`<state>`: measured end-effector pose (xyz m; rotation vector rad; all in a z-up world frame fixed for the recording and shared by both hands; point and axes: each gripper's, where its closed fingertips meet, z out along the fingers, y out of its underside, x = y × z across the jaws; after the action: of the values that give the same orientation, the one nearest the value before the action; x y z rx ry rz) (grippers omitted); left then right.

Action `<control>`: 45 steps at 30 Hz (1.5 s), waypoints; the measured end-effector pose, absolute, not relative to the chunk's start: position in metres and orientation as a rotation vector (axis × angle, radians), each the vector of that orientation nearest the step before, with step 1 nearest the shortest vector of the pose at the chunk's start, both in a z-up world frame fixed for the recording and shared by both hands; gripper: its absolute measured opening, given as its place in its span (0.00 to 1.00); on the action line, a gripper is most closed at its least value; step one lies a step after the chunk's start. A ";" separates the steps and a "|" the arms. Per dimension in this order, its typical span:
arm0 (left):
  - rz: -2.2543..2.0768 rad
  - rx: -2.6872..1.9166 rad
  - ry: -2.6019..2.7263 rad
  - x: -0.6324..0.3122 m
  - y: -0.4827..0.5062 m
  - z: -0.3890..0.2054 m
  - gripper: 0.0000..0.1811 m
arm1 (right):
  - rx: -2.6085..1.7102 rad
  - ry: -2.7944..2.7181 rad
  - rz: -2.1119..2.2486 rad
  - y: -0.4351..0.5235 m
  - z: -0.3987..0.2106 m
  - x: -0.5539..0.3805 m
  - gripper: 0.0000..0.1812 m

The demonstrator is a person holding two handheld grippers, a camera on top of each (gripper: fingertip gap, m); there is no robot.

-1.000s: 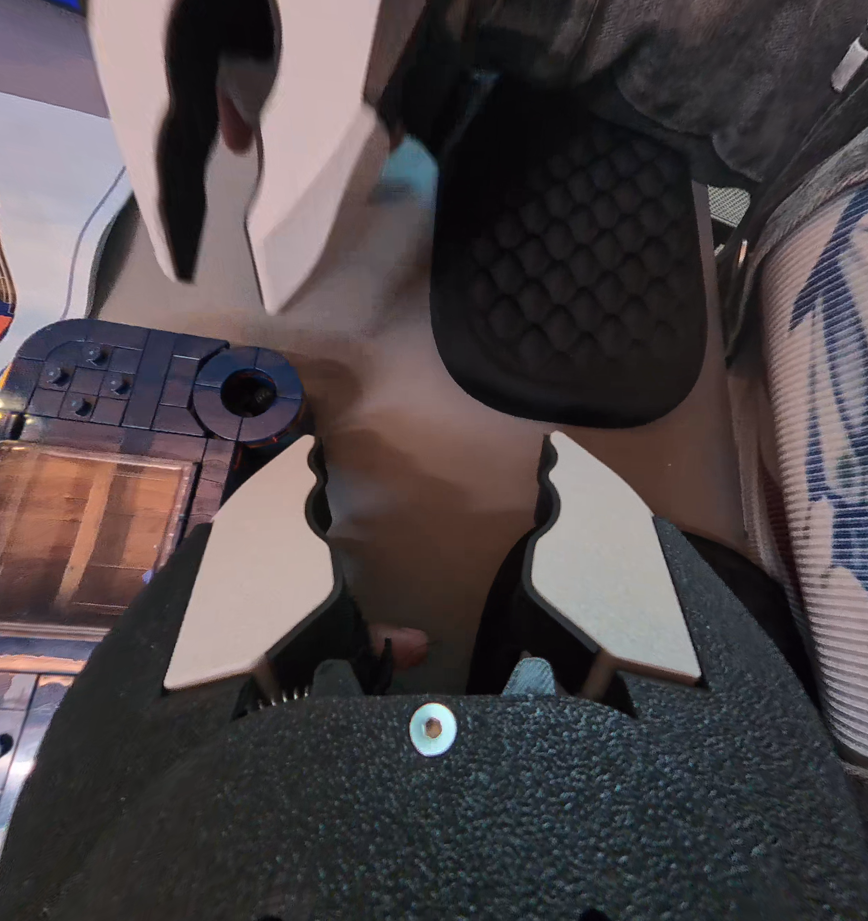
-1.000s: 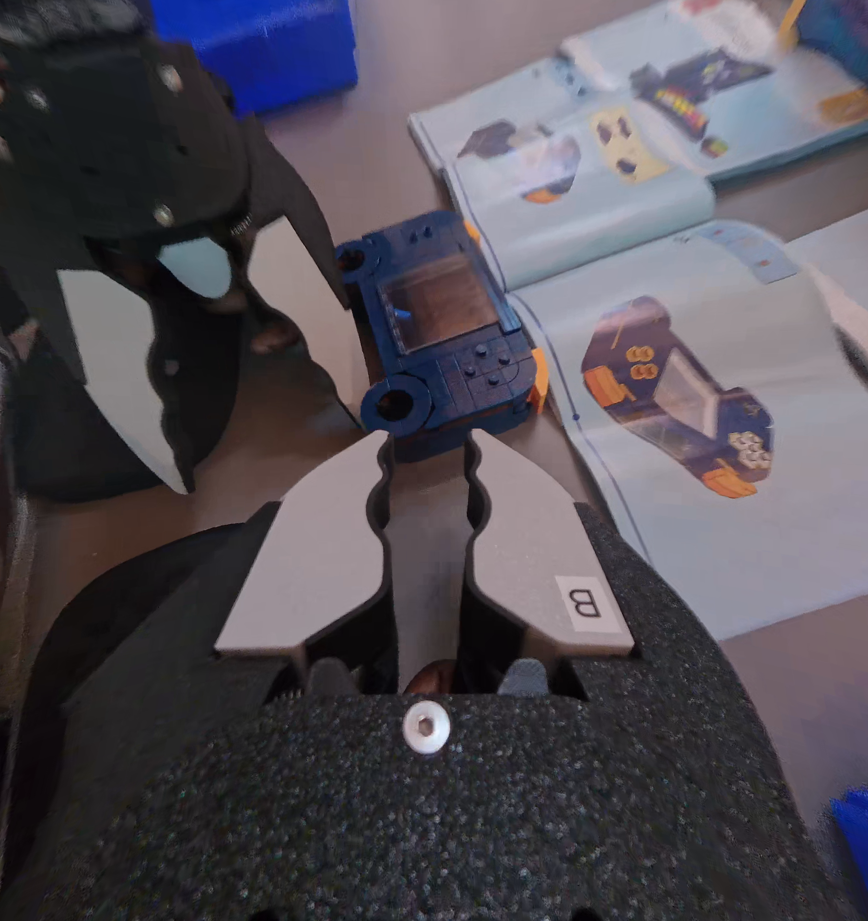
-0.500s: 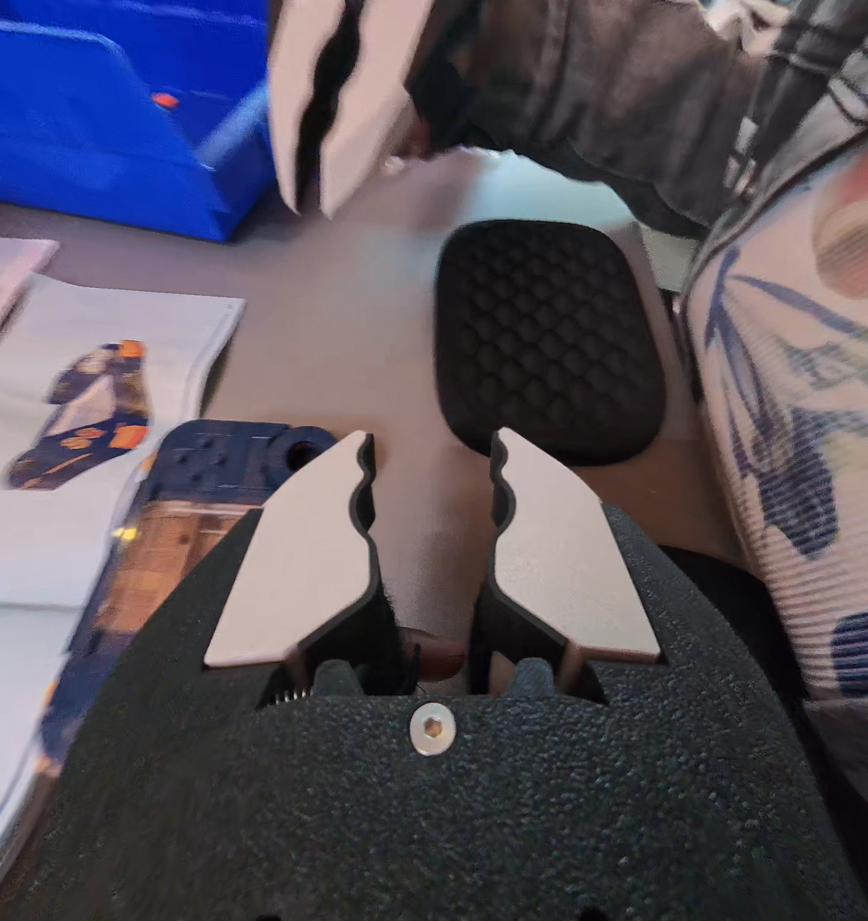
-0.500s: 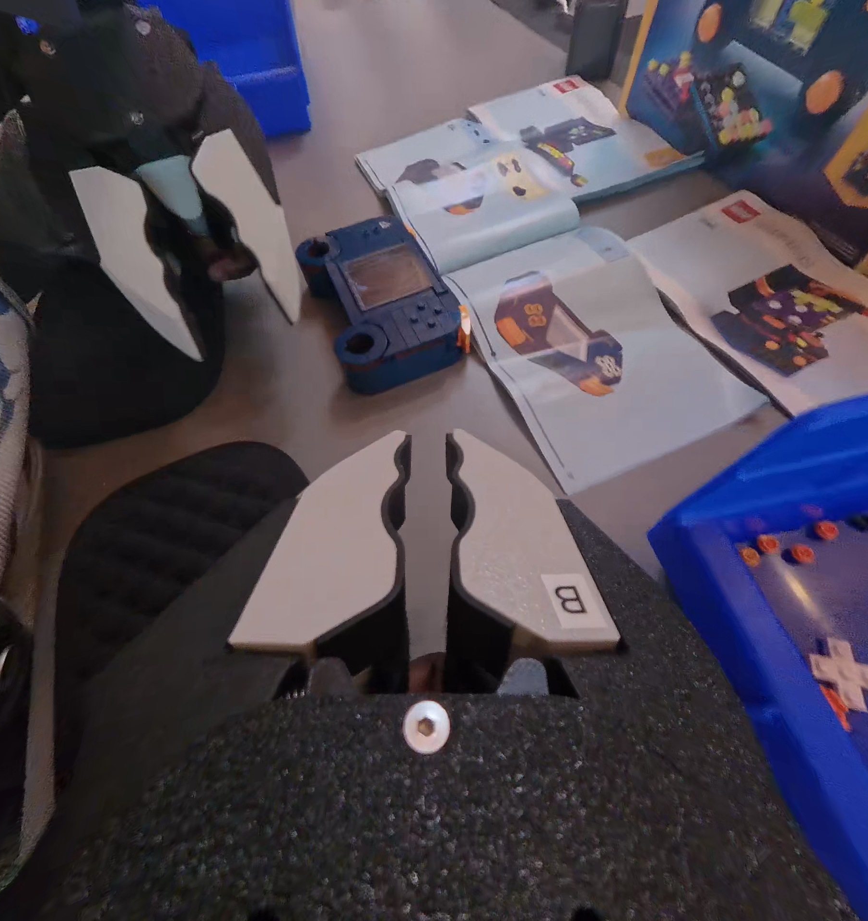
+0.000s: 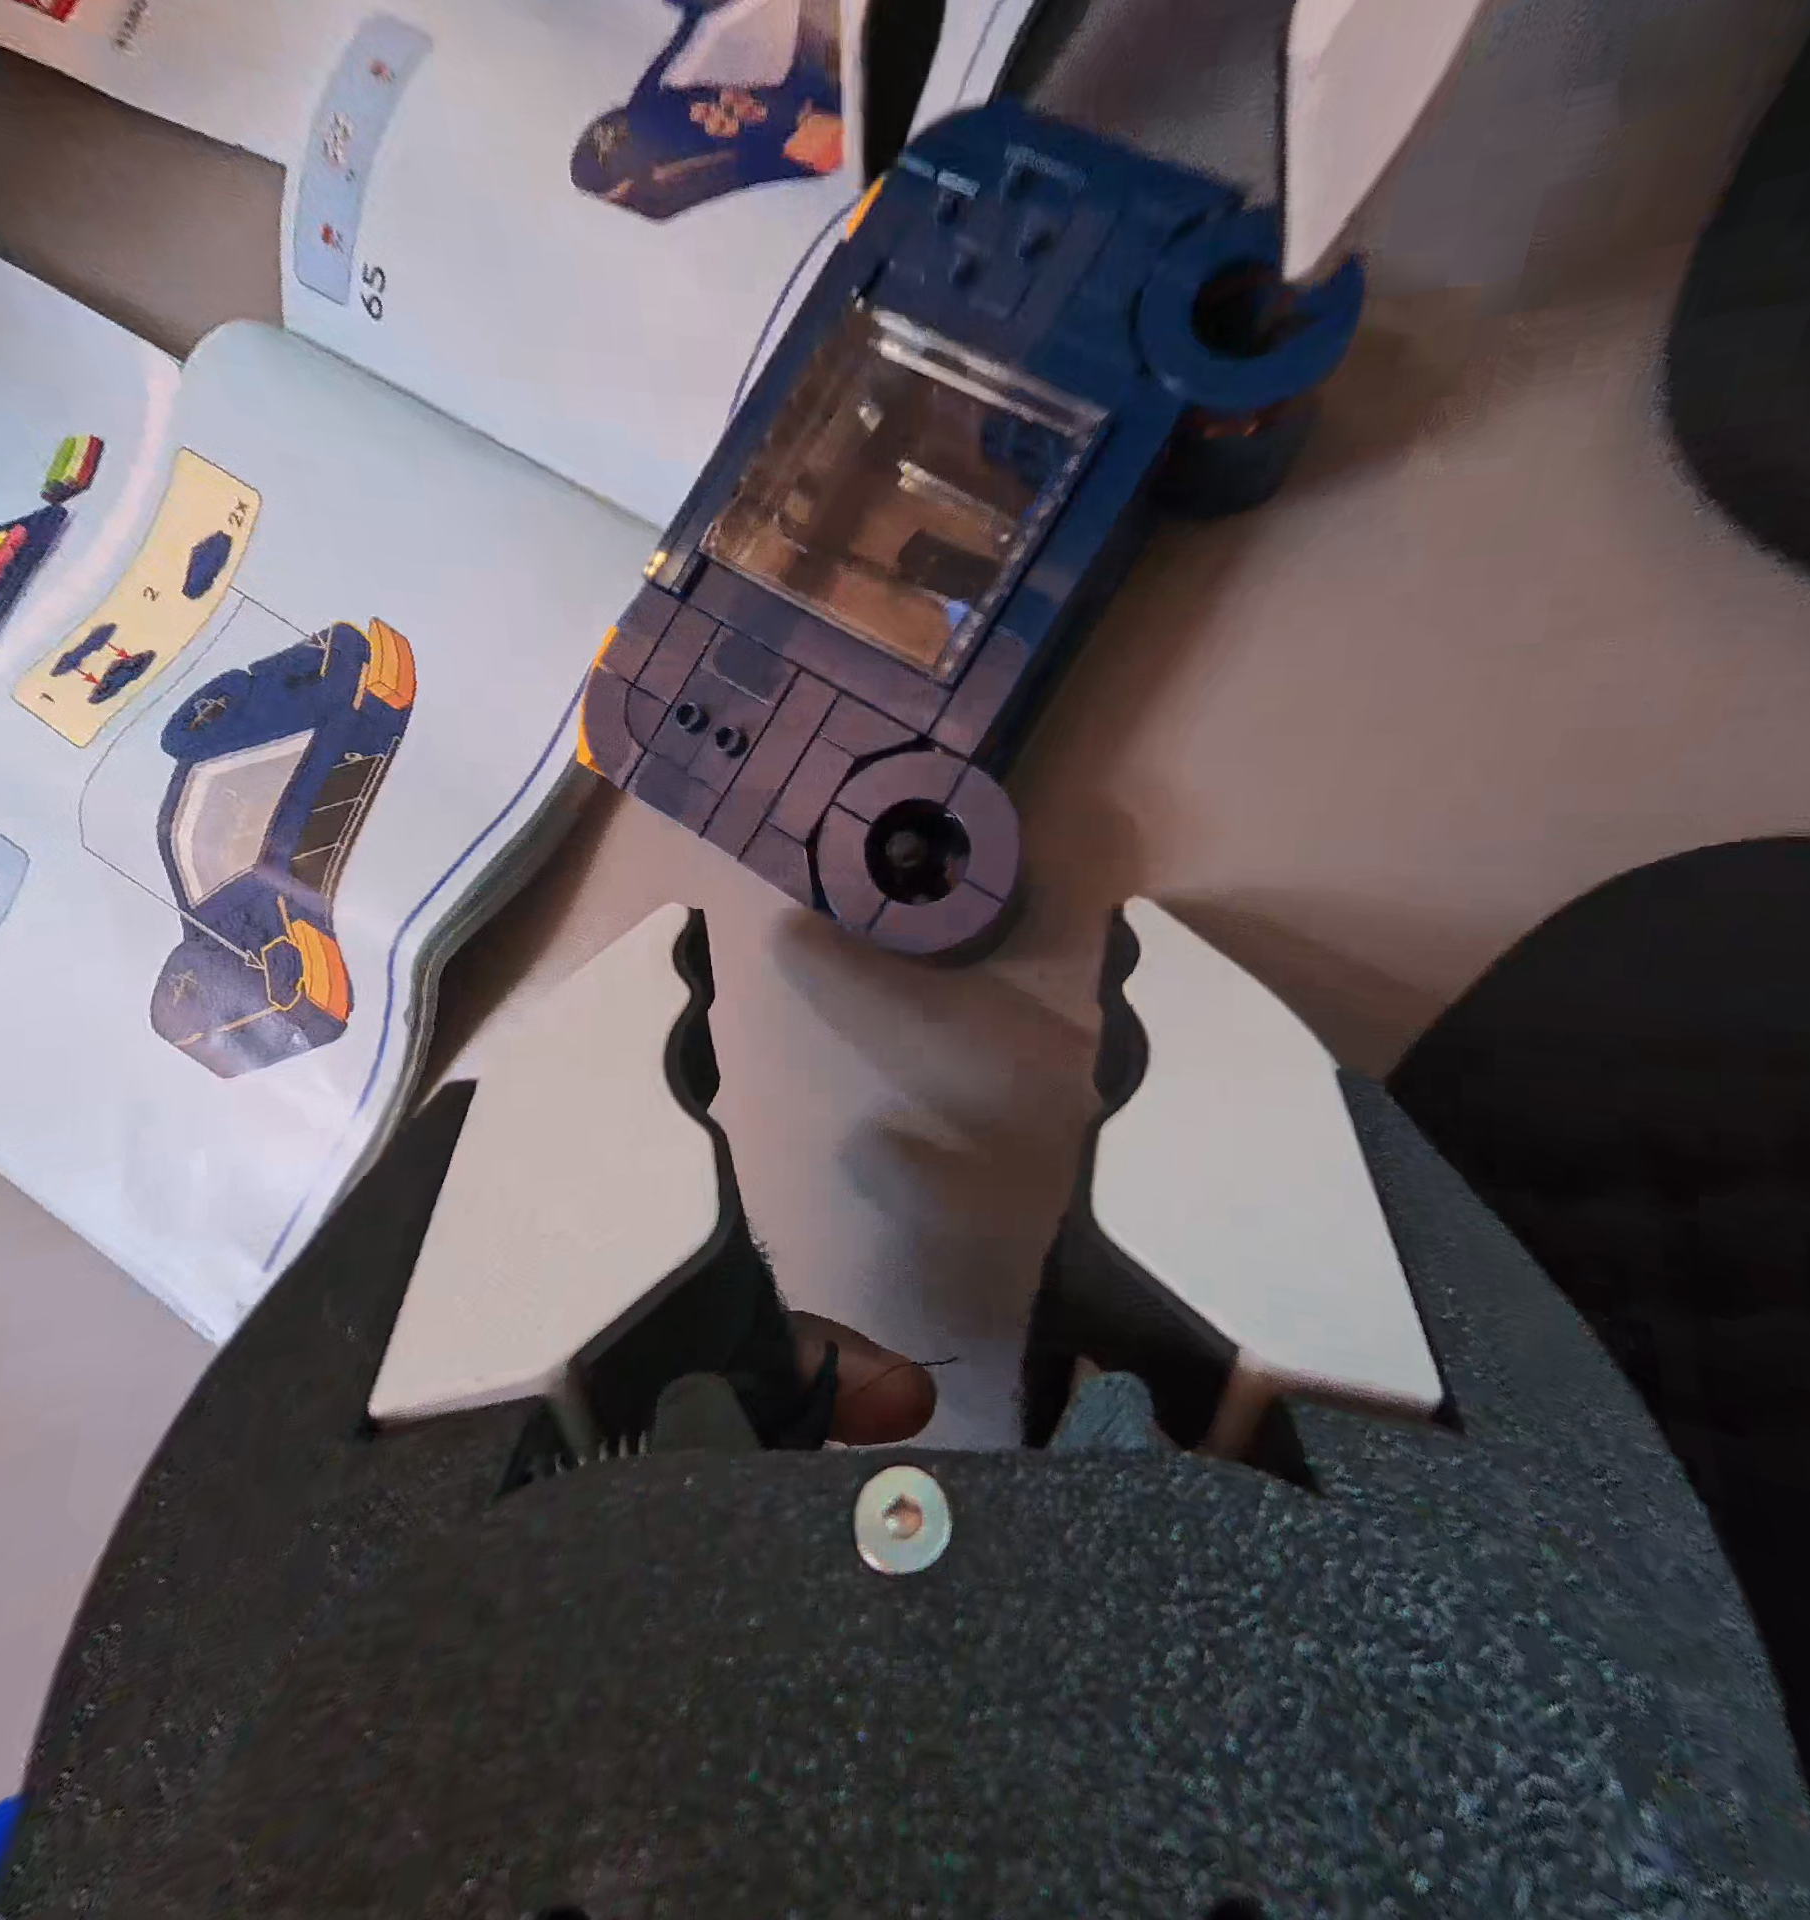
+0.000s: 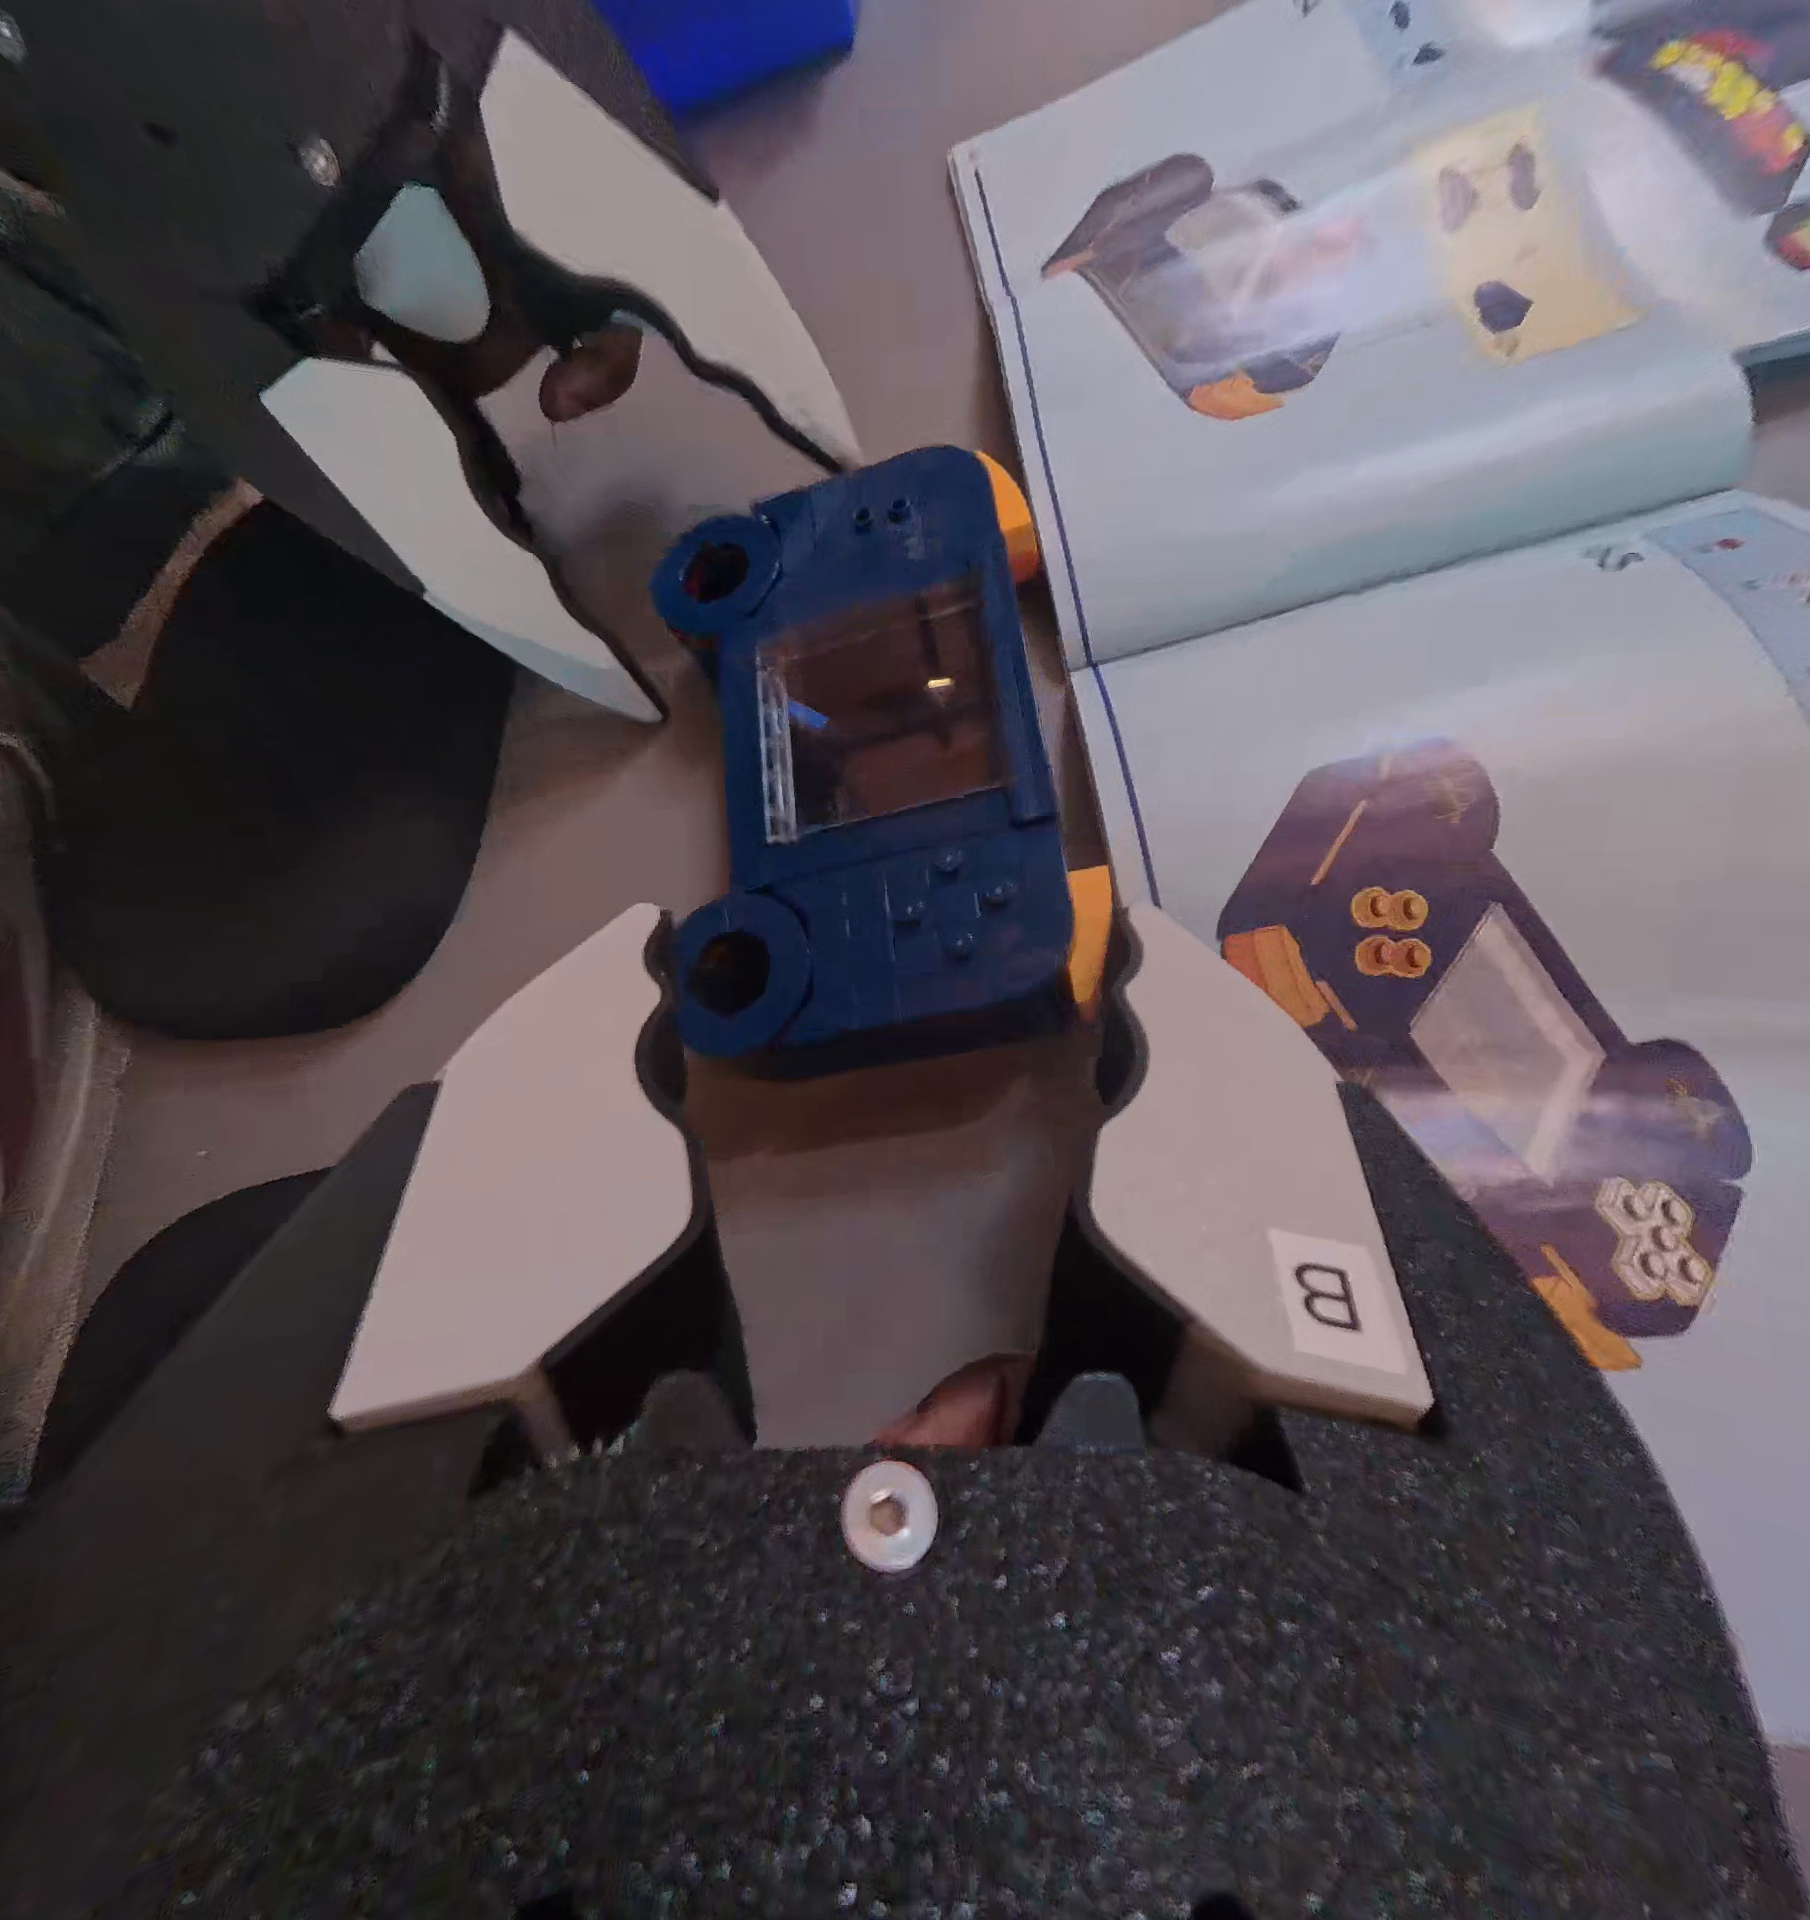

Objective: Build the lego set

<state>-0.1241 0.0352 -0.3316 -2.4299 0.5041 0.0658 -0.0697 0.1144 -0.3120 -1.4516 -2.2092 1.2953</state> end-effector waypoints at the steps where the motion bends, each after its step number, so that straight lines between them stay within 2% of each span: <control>1: 0.063 -2.413 0.500 -0.125 0.040 -0.331 0.39 | -1.472 -2.221 1.273 0.114 -0.316 -0.066 0.41; 2: 0.059 -2.399 0.490 -0.128 0.043 -0.329 0.35 | -1.483 -2.230 1.272 0.111 -0.316 -0.061 0.39; 7: 0.141 -2.429 0.470 -0.154 0.049 -0.330 0.33 | -1.465 -2.320 1.428 0.067 -0.310 -0.016 0.29; 15: 0.094 -2.514 0.480 -0.156 0.058 -0.334 0.17 | -1.483 -2.310 1.427 0.040 -0.312 -0.016 0.31; 24: -0.096 -2.391 0.902 -0.120 0.083 -0.326 0.10 | -1.317 -2.415 1.447 -0.013 -0.306 -0.028 0.30; 28: -0.096 -2.346 1.068 -0.107 0.104 -0.327 0.12 | -1.315 -2.406 1.440 -0.023 -0.305 -0.034 0.33; 31: 0.061 -2.393 1.144 -0.122 0.110 -0.321 0.15 | -1.329 -2.365 1.448 -0.019 -0.301 -0.031 0.33; 34: 0.077 -2.370 0.987 -0.134 0.095 -0.293 0.18 | -1.364 -2.292 1.453 -0.007 -0.295 -0.024 0.28; 36: -0.064 -2.350 0.829 -0.128 0.068 -0.282 0.25 | -1.359 -2.258 1.408 0.005 -0.294 -0.018 0.23; 40: -0.248 -2.364 0.606 -0.106 0.012 -0.292 0.36 | -1.247 -2.139 1.241 0.037 -0.284 -0.010 0.11; 45: -0.188 -2.400 0.468 -0.098 0.005 -0.321 0.34 | -1.176 -1.983 1.188 0.075 -0.257 0.008 0.00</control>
<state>-0.0982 0.0051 -0.3206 -2.4004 0.4676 -0.1885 0.0085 0.0745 -0.2570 -1.1764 -1.9833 1.1883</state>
